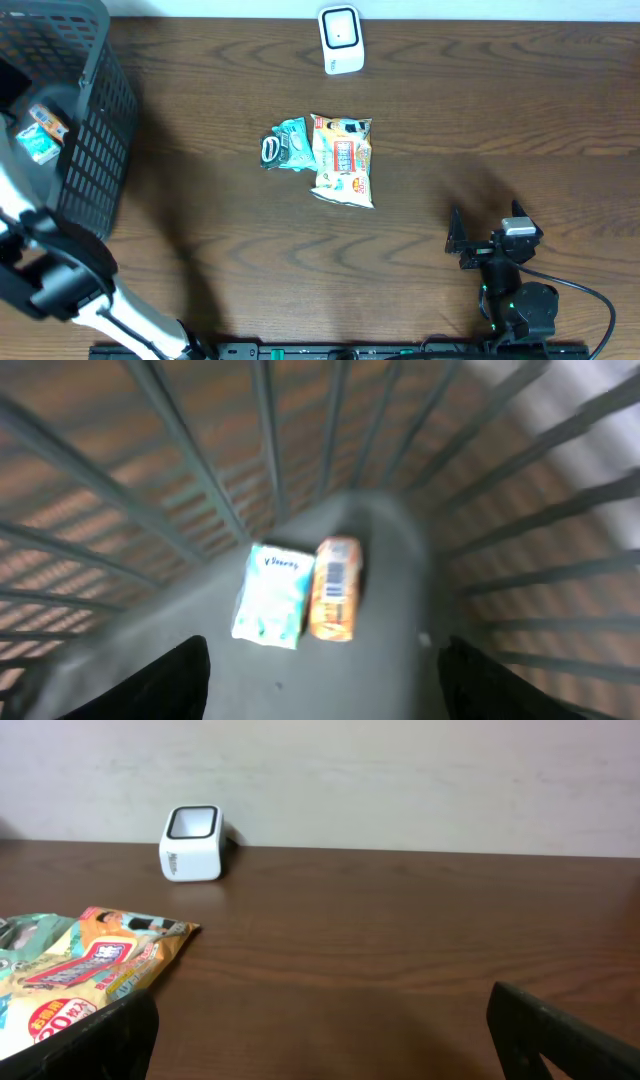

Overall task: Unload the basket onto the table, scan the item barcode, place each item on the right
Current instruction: 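Reach the left gripper into the basket and grasp the Kleenex packs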

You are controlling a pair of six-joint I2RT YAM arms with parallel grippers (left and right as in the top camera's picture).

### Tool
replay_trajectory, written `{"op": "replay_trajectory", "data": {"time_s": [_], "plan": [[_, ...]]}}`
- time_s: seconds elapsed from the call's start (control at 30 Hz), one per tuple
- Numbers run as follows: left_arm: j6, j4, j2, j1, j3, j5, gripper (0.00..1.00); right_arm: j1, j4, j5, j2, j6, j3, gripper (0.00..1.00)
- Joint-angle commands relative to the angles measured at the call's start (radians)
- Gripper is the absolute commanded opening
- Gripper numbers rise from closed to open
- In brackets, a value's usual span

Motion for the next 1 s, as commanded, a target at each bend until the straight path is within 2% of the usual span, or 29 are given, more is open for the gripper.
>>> {"op": "replay_trajectory", "data": {"time_s": [0.0, 0.27, 0.67, 0.97], "plan": [[0.000, 0.003, 0.101, 0.003, -0.014, -0.013, 0.72, 0.005, -0.005, 0.005, -0.005, -0.004, -0.002, 0.99], [-0.002, 0.047, 0.261, 0.008, -0.014, -0.068, 0.72, 0.005, -0.005, 0.005, -0.005, -0.004, -0.002, 0.99], [-0.002, 0.065, 0.348, 0.034, -0.016, -0.086, 0.70, 0.005, -0.005, 0.005, -0.005, -0.004, -0.002, 0.99], [-0.001, 0.058, 0.349, 0.034, -0.019, -0.086, 0.19, 0.005, -0.005, 0.005, -0.005, -0.004, -0.002, 0.99]]}}
